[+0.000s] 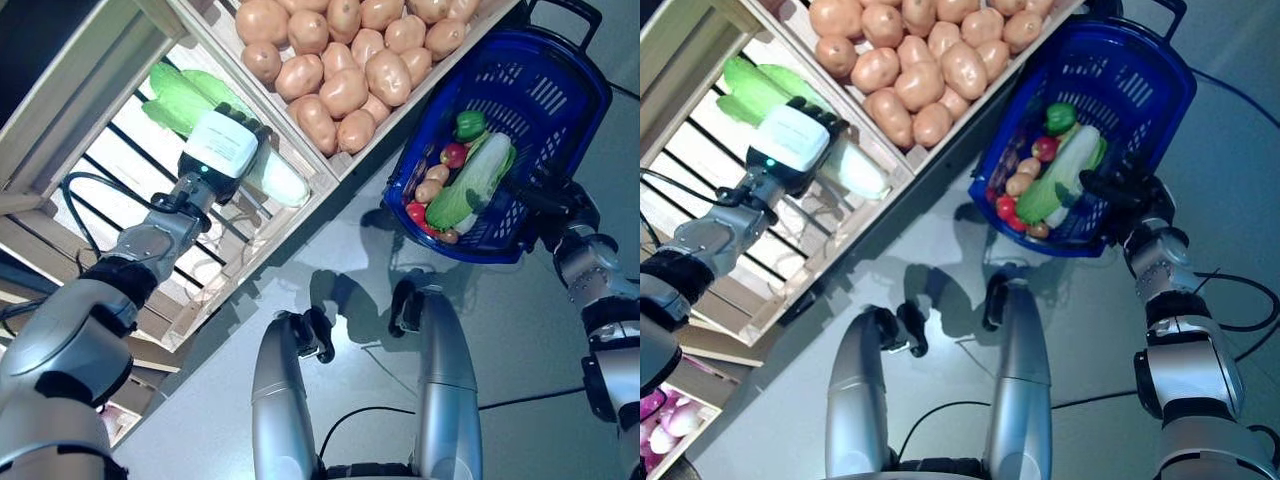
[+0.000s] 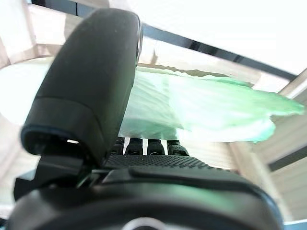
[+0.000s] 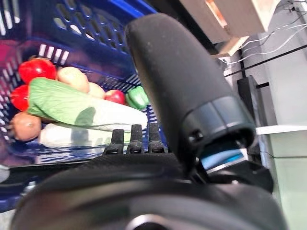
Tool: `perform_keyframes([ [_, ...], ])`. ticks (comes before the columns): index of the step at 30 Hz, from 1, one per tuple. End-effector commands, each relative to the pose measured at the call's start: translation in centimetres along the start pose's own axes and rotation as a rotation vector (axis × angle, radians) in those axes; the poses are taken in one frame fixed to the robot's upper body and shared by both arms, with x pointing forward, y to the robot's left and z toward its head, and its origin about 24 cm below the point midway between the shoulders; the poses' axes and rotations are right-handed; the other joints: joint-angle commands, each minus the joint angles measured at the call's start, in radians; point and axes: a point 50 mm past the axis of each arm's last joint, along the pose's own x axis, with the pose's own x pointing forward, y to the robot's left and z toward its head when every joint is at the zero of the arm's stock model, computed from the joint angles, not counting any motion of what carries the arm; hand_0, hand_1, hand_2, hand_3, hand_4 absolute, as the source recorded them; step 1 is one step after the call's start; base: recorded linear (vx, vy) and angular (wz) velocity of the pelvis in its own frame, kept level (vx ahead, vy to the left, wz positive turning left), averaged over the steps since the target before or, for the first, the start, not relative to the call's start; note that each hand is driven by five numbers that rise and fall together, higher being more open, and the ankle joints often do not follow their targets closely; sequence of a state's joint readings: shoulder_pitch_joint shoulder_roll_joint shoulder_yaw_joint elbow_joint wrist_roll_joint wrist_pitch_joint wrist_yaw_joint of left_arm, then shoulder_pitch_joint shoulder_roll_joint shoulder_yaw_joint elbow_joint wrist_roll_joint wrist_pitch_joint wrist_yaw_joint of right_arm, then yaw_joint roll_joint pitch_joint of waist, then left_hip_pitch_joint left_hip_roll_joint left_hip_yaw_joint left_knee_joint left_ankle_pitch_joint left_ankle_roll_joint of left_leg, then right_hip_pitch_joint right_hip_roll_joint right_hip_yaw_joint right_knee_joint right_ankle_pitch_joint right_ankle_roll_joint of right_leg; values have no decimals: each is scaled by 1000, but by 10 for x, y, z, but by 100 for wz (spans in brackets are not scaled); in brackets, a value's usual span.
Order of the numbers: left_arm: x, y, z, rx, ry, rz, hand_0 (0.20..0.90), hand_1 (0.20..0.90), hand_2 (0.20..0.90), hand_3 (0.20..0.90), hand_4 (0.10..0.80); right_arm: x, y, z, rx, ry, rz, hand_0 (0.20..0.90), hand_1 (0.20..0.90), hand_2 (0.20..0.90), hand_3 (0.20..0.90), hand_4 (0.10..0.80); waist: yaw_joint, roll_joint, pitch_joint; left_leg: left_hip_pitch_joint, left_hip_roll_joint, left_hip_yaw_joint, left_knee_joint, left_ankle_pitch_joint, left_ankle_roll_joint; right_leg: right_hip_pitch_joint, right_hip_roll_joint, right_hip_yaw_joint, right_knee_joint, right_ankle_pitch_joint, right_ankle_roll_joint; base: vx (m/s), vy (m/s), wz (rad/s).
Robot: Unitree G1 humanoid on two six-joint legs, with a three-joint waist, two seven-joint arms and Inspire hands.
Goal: Put vegetables into the basket
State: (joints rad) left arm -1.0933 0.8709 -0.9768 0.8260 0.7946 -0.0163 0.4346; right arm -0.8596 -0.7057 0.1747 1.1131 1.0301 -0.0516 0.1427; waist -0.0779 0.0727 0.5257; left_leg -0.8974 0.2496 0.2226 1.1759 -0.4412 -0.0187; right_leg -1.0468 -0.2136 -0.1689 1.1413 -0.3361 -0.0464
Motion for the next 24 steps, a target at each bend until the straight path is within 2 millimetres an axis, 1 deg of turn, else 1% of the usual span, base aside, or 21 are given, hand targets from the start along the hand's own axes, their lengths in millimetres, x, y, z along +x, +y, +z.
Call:
perform_keyframes([
  [1, 13, 30, -28, 135, 64, 39, 900, 900, 900, 900, 800, 3, 1, 50, 22, -193, 32, 900, 900, 900, 900, 800, -27, -10, -6, 8, -7, 39, -67, -19, -1, 98, -34, 10, -69, -7, 101, 0, 0, 0],
  [7, 18, 28, -13, 257, -35, -44, 900, 900, 900, 900, 800, 4, 3, 47, 31, -171, 27, 900, 900, 900, 900, 800, -30, -10, -6, -15, -7, 38, -62, -20, -2, 80, -27, 10, -76, 2, 106, 0, 0, 0],
  [14, 17, 22, 8, 328, -160, -117, 900, 900, 900, 900, 800, 5, 4, 40, 45, -150, 32, 900, 900, 900, 900, 800, -28, -7, -6, -26, -9, 38, -70, -17, 3, 72, -25, 7, -85, 7, 107, 1, -3, -1],
  [16, 17, 21, 14, 331, -185, -119, 900, 900, 900, 900, 800, 5, 5, 39, 57, -144, 31, 900, 900, 900, 900, 800, -27, -6, -6, -28, -9, 37, -72, -17, 4, 72, -26, 5, -88, 7, 107, 0, 0, 0],
  [18, 15, 19, 25, 305, -247, -119, 900, 900, 900, 900, 800, 5, 4, 36, 64, -141, 31, 900, 900, 900, 900, 800, -24, -7, -6, -29, -8, 37, -74, -16, 5, 75, -25, 2, -95, 10, 108, 3, -17, 0],
  [21, 13, 17, 36, 267, -288, -125, 900, 900, 900, 900, 800, 5, 5, 36, 68, -143, 32, 900, 900, 900, 900, 800, -21, -7, -6, -34, -9, 35, -74, -14, 5, 73, -24, 1, -99, 12, 108, 0, 0, 0],
  [22, 13, 16, 38, 254, -292, -140, 825, 825, 825, 825, 750, 5, 5, 36, 69, -144, 32, 900, 900, 900, 900, 800, -21, -7, -6, -36, -8, 35, -75, -13, 5, 71, -23, 0, -101, 13, 108, 0, 0, 0],
  [23, 12, 14, 39, 242, -289, -156, 594, 594, 594, 594, 596, 5, 5, 36, 72, -147, 31, 900, 900, 900, 900, 800, -20, -8, -6, -38, -9, 34, -77, -12, 5, 70, -23, -1, -103, 14, 108, 0, 0, 0],
  [24, 11, 12, 39, 229, -279, -174, 300, 300, 300, 300, 400, 5, 5, 36, 75, -149, 30, 900, 900, 900, 900, 800, -20, -8, -6, -40, -9, 33, -77, -12, 5, 70, -22, -1, -103, 14, 108, 0, 0, 0],
])
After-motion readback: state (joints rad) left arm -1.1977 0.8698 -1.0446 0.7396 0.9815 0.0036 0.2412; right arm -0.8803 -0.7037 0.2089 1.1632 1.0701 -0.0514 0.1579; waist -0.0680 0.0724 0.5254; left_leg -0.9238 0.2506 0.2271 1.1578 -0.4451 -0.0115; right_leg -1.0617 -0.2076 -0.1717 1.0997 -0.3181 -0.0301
